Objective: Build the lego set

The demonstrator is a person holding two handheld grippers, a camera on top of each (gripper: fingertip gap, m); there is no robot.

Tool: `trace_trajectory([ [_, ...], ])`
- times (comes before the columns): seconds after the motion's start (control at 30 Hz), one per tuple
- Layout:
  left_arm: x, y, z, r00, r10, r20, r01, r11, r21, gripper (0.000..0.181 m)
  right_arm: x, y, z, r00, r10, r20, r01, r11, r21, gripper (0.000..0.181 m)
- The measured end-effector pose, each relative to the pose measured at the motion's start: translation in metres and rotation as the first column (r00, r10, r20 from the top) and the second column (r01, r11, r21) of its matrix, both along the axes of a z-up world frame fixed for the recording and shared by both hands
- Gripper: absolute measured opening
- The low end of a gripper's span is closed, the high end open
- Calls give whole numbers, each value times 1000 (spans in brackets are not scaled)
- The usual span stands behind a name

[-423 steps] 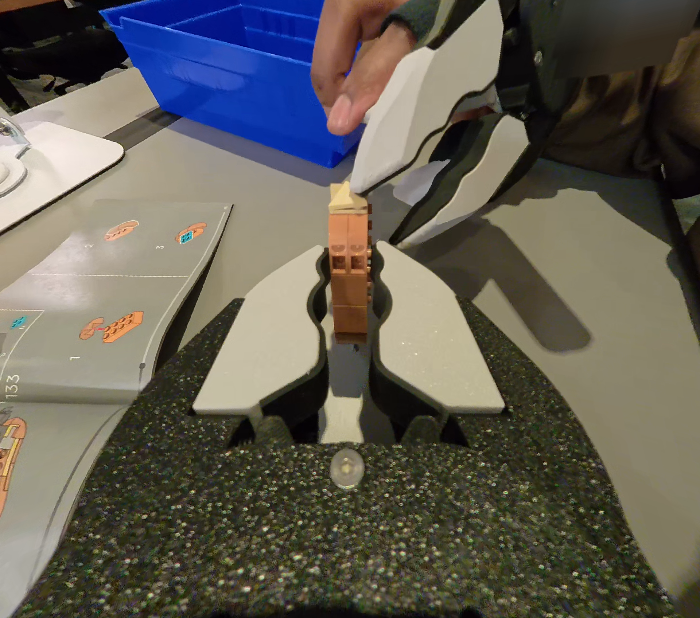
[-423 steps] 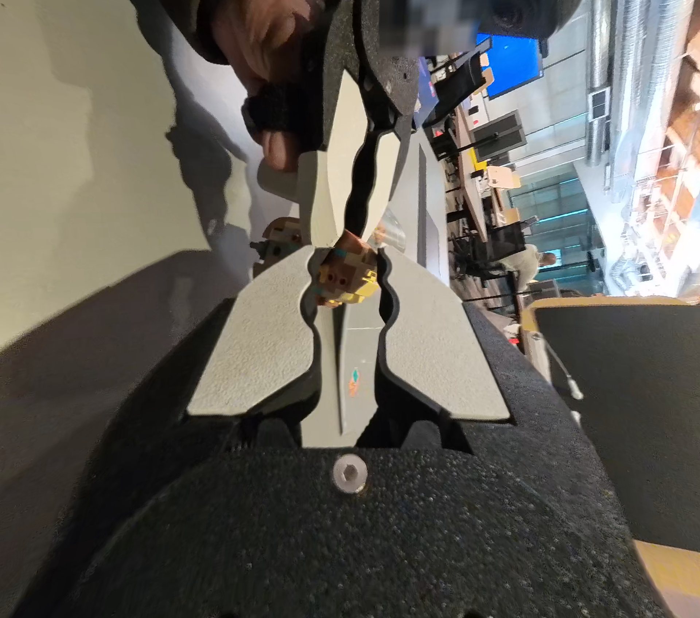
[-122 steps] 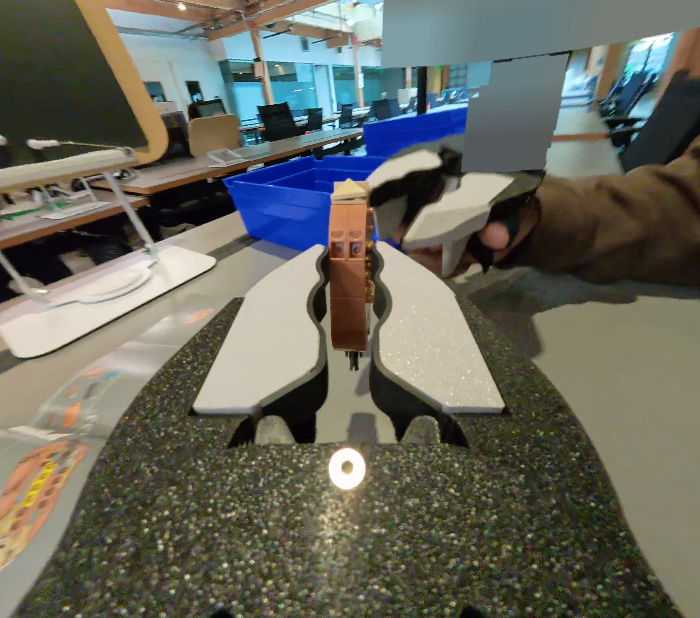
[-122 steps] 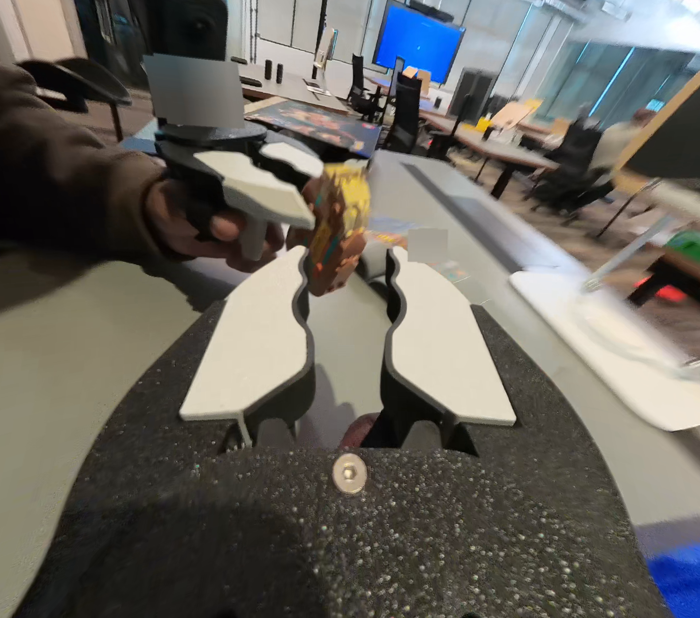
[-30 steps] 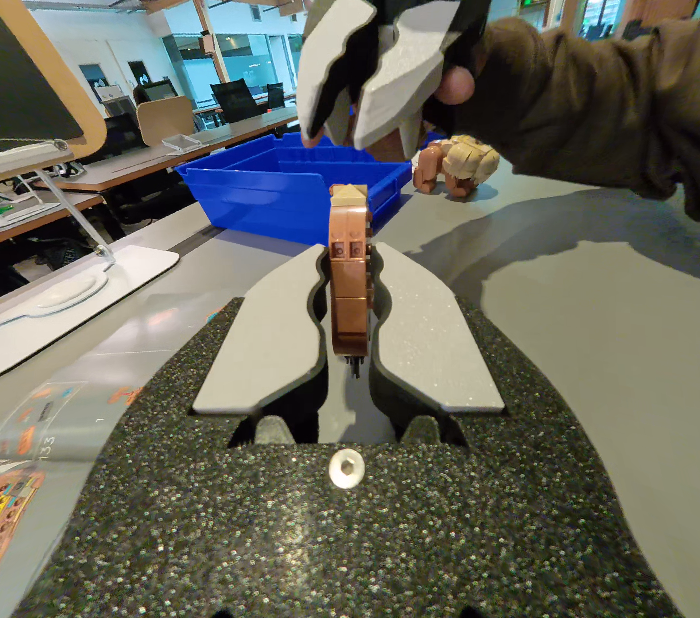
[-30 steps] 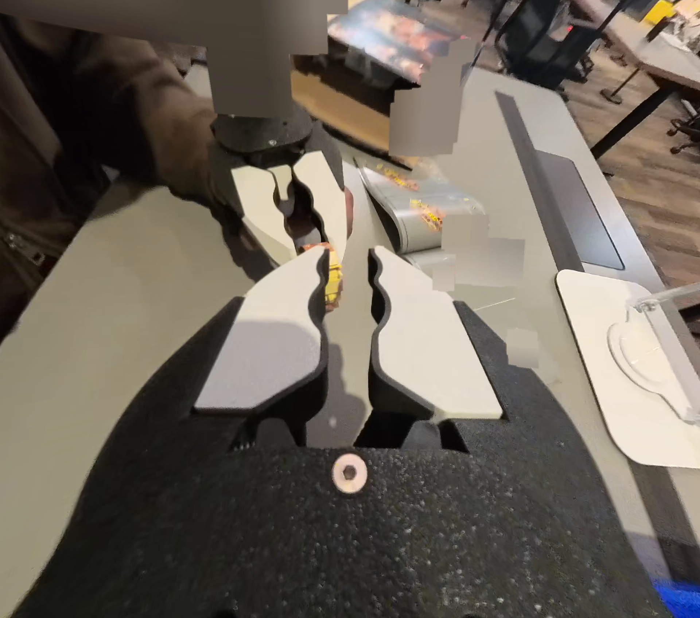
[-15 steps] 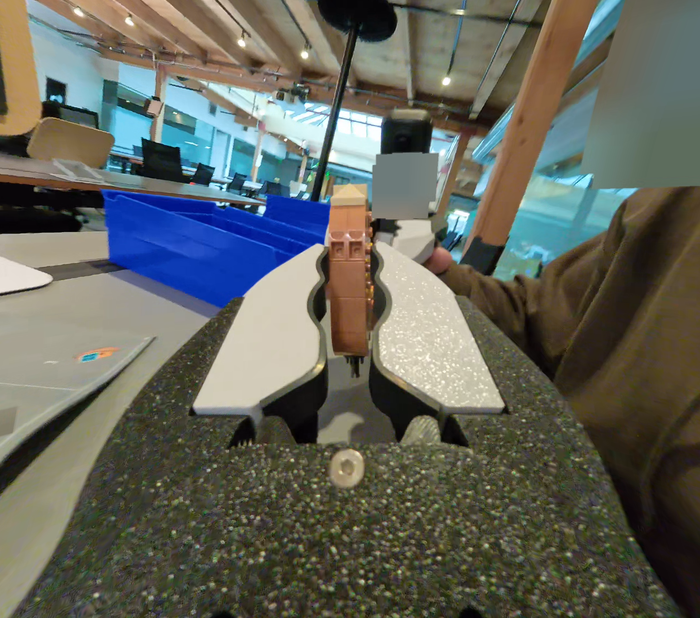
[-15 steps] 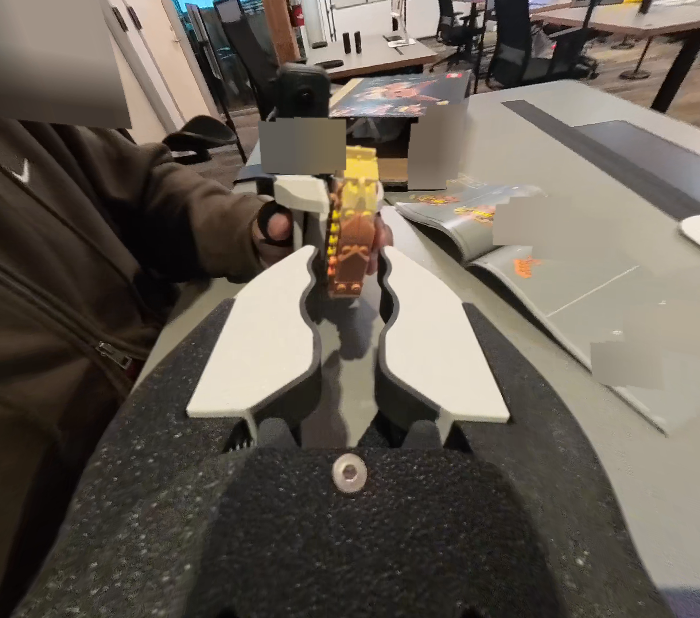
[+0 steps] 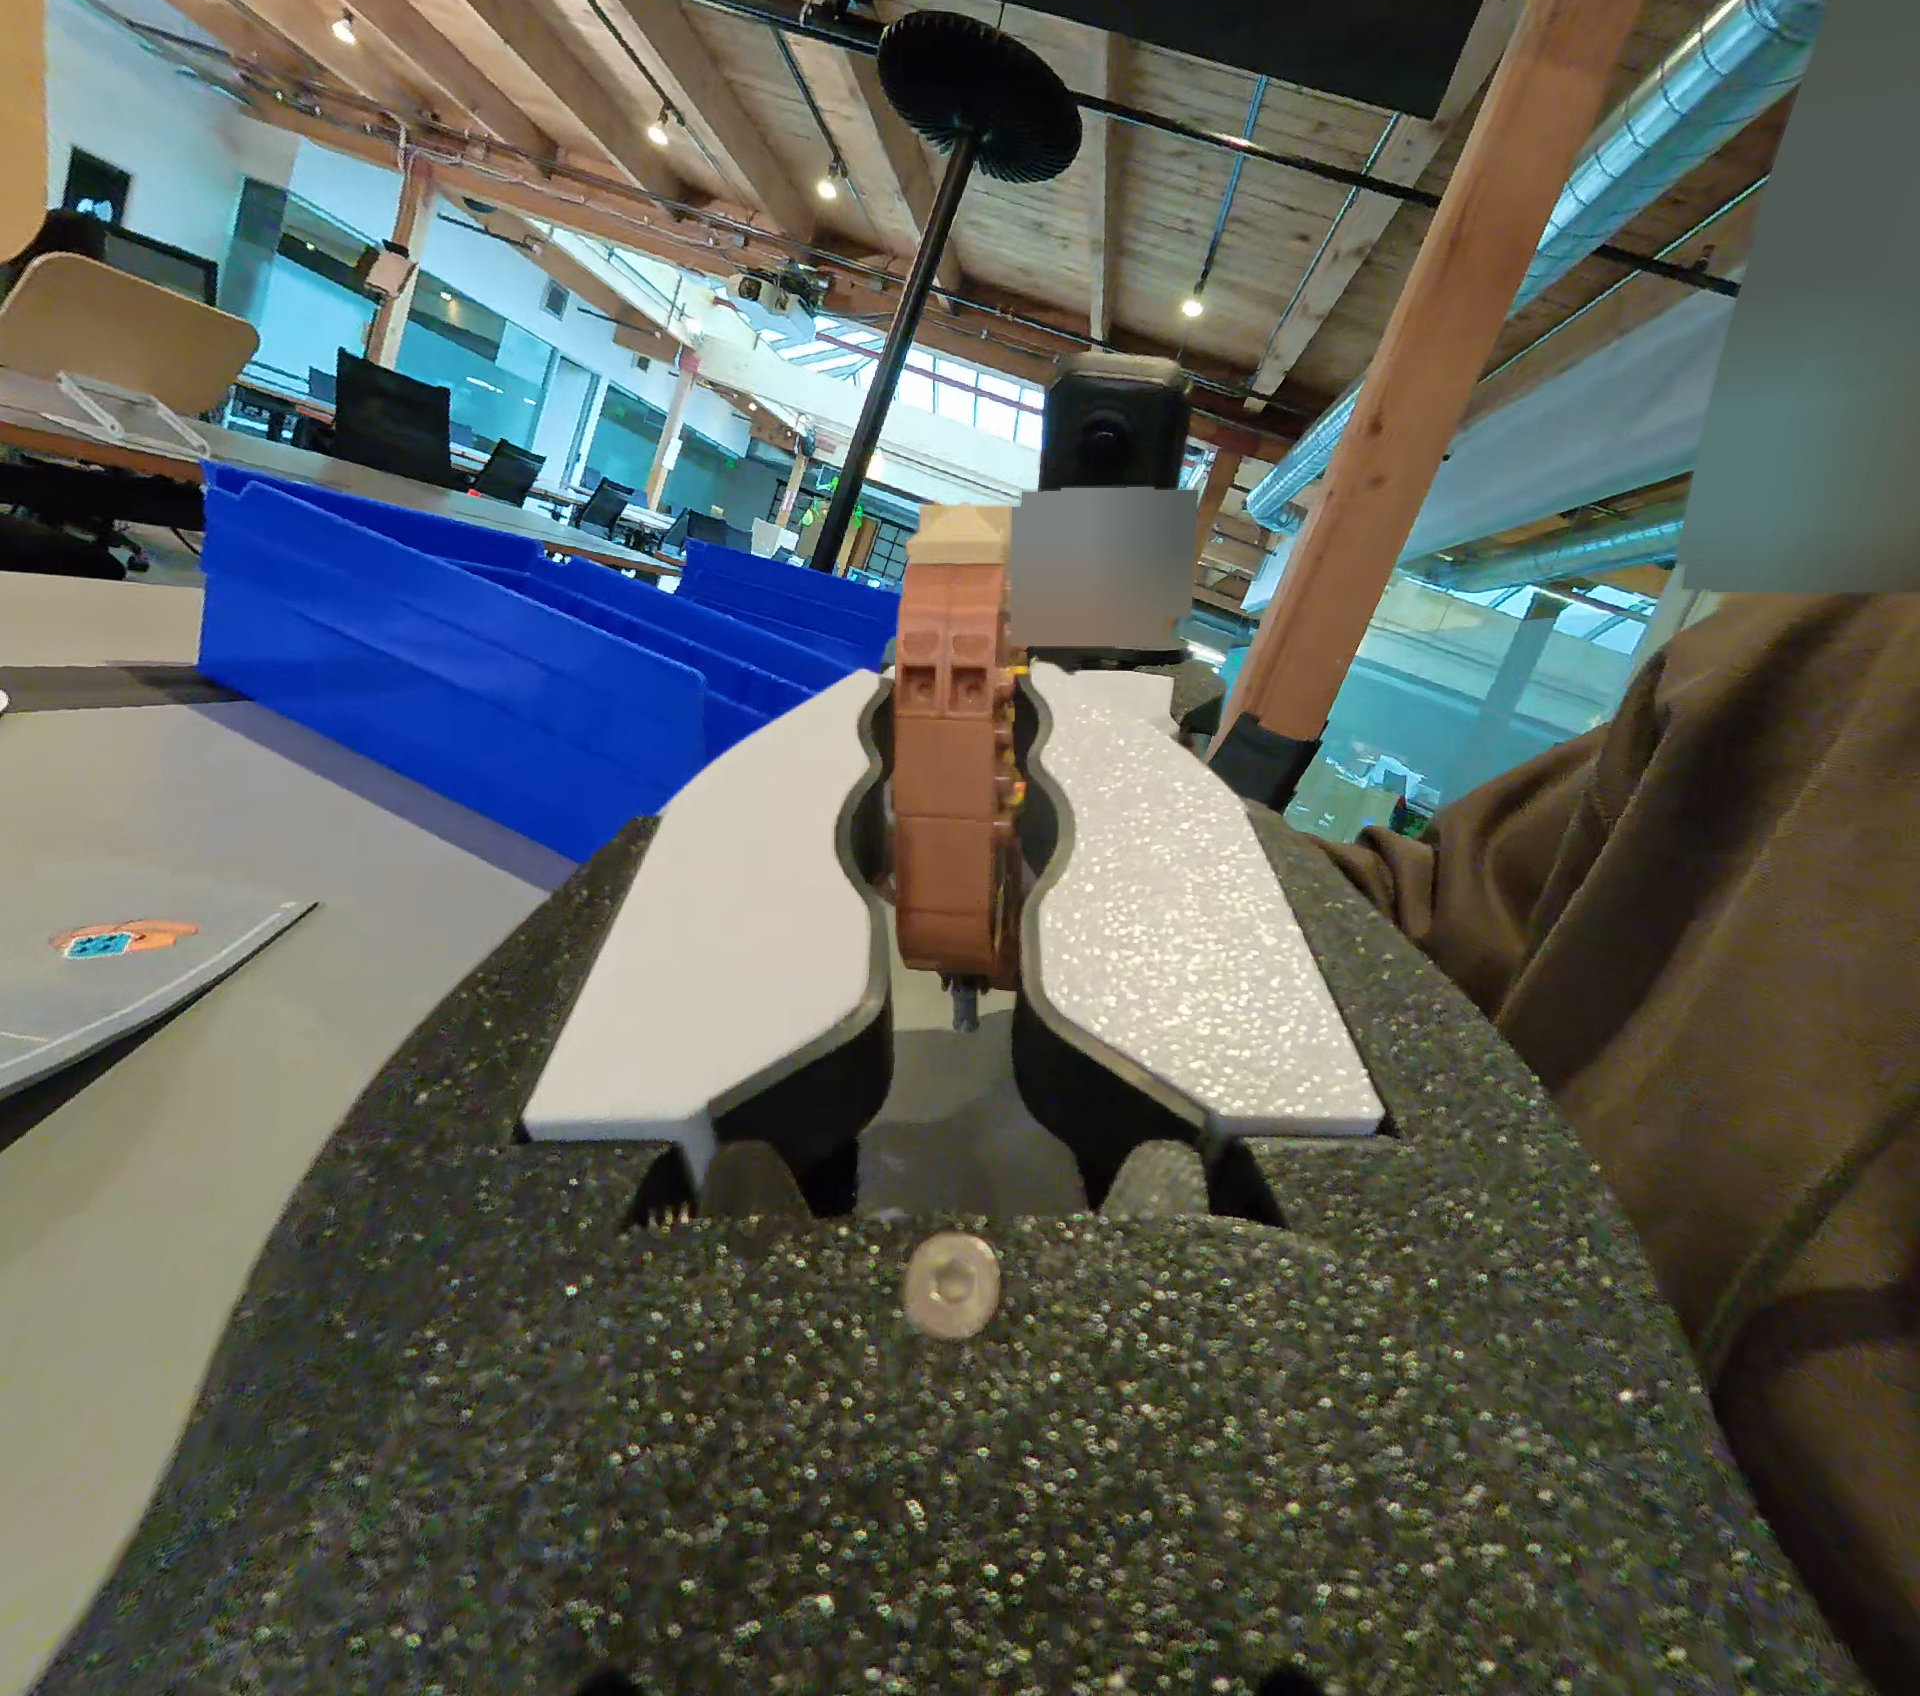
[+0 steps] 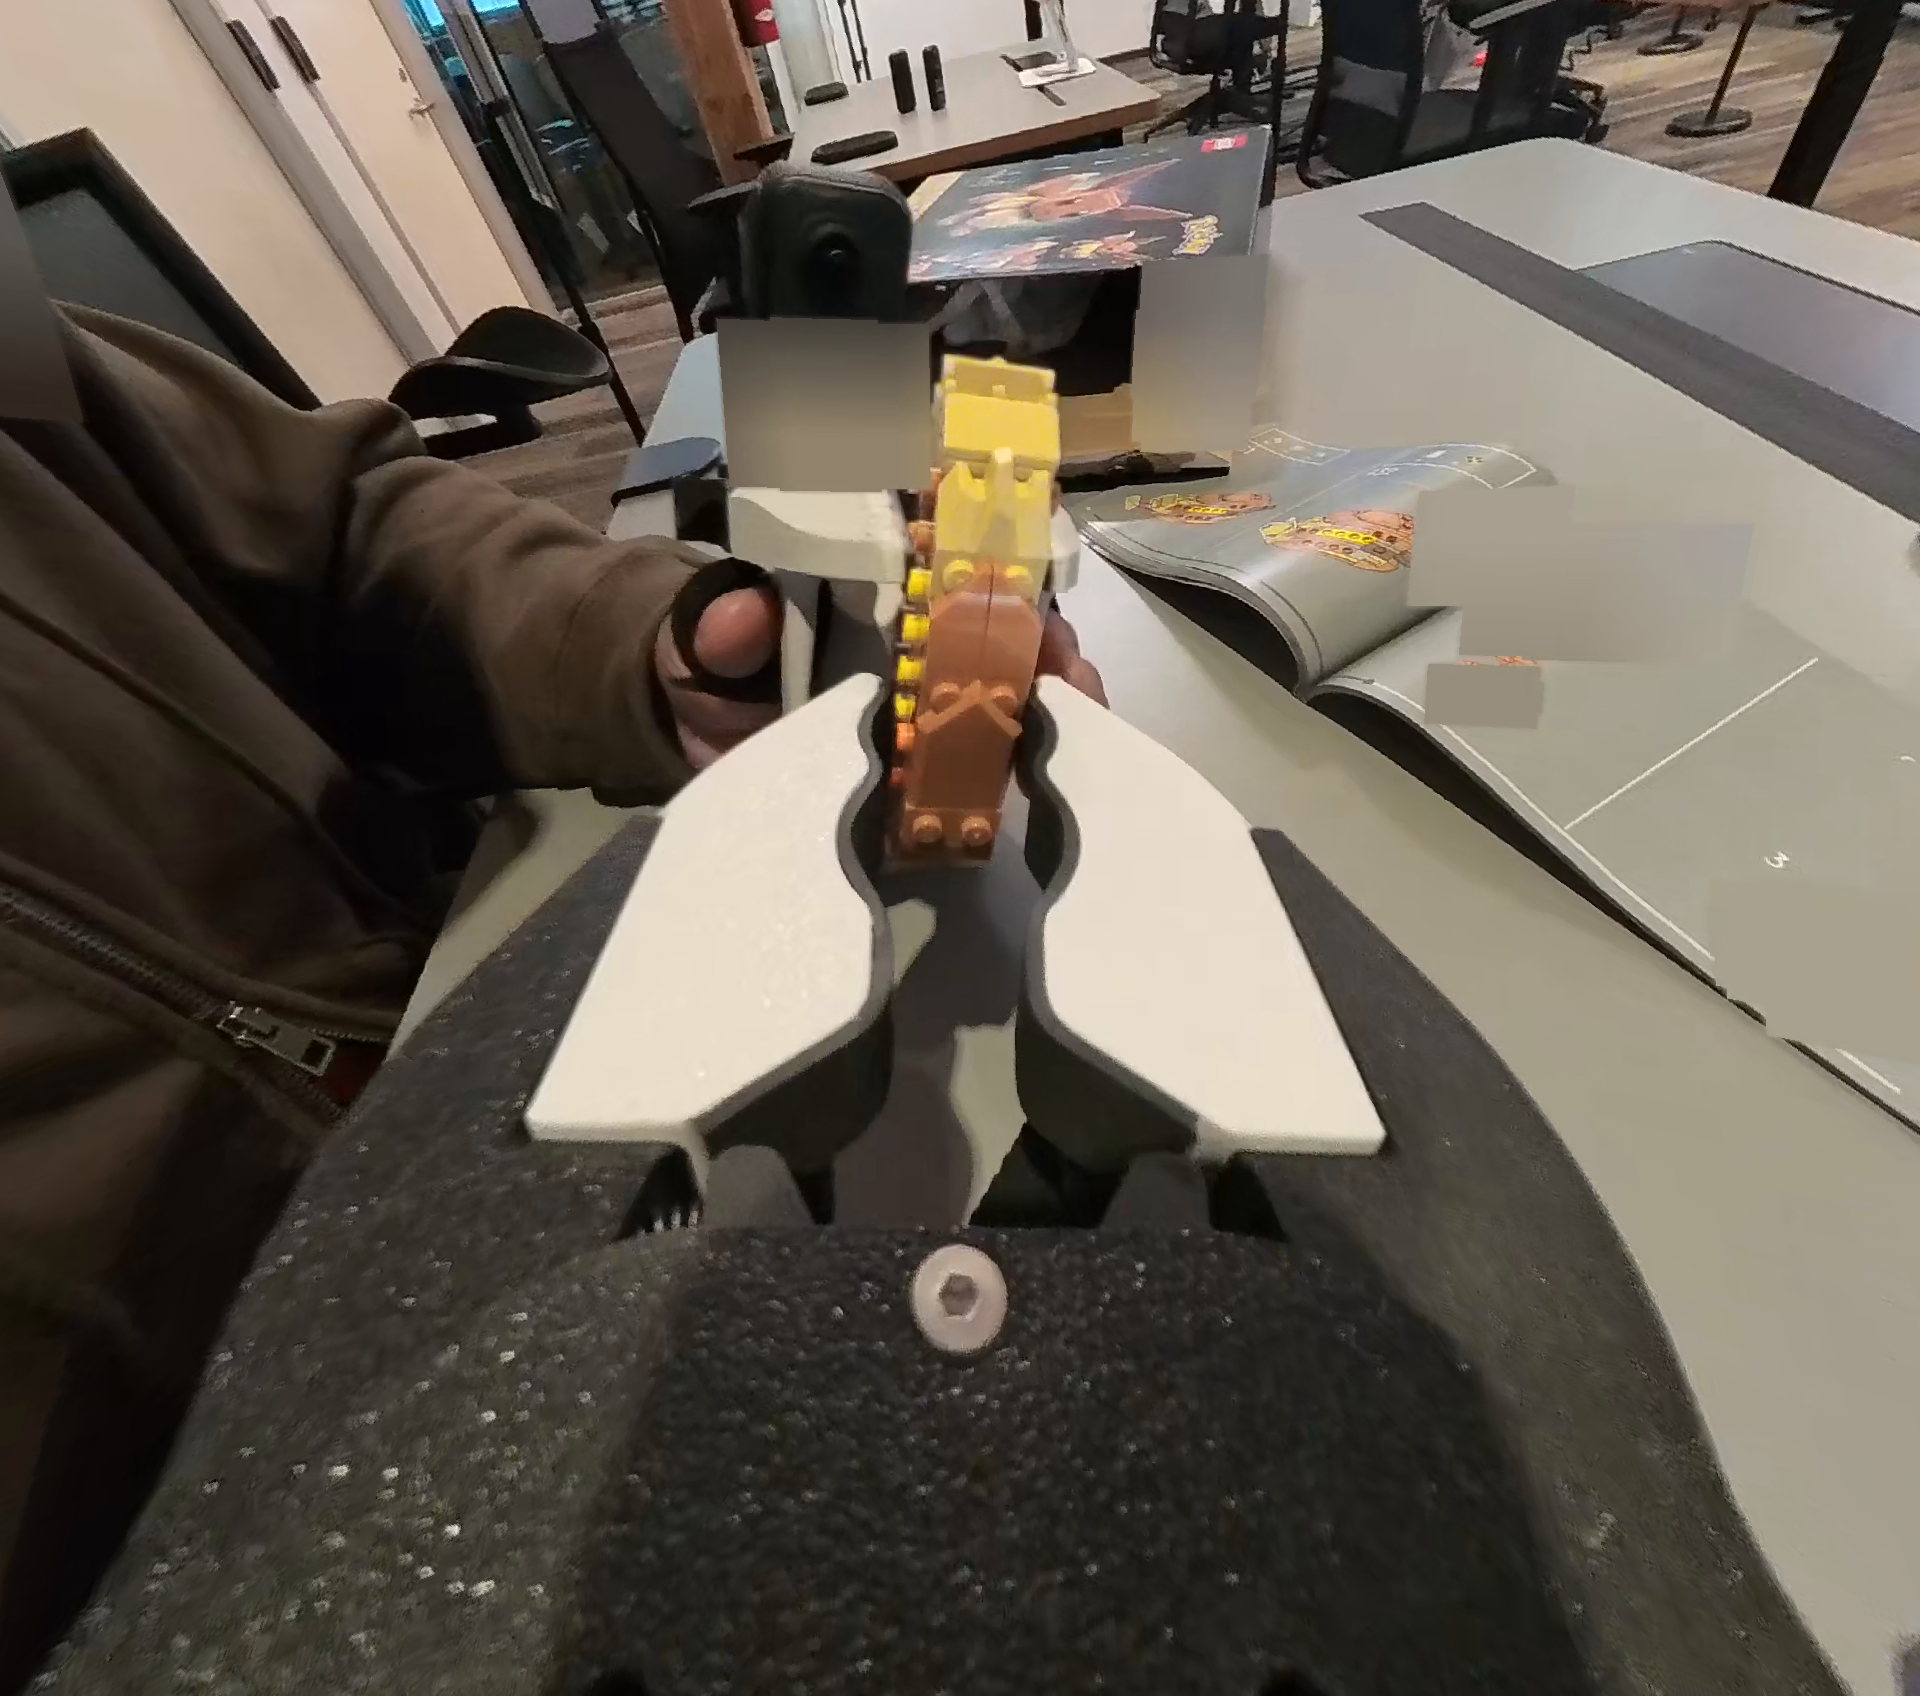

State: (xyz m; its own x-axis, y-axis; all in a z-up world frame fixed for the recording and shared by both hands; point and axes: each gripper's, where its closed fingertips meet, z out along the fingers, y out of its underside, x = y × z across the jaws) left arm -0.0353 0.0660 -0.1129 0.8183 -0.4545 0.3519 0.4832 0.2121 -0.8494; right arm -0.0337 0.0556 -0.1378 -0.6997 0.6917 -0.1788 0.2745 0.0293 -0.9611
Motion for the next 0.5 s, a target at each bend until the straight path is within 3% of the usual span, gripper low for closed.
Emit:
trace_trajectory([
  [0.2,-8,4,-12,997,43,-62,-50,993,-111,39,3,11,-6,999,-7,46,4,998,64,21],
  [0.37,-21,2,-31,973,108,-203,-157,957,-245,46,3,37,-36,975,-27,219,-45,947,318,21],
  [0.5,-25,0,-47,965,93,-244,-175,925,-338,46,1,58,-66,922,-58,383,-140,873,467,21],
])
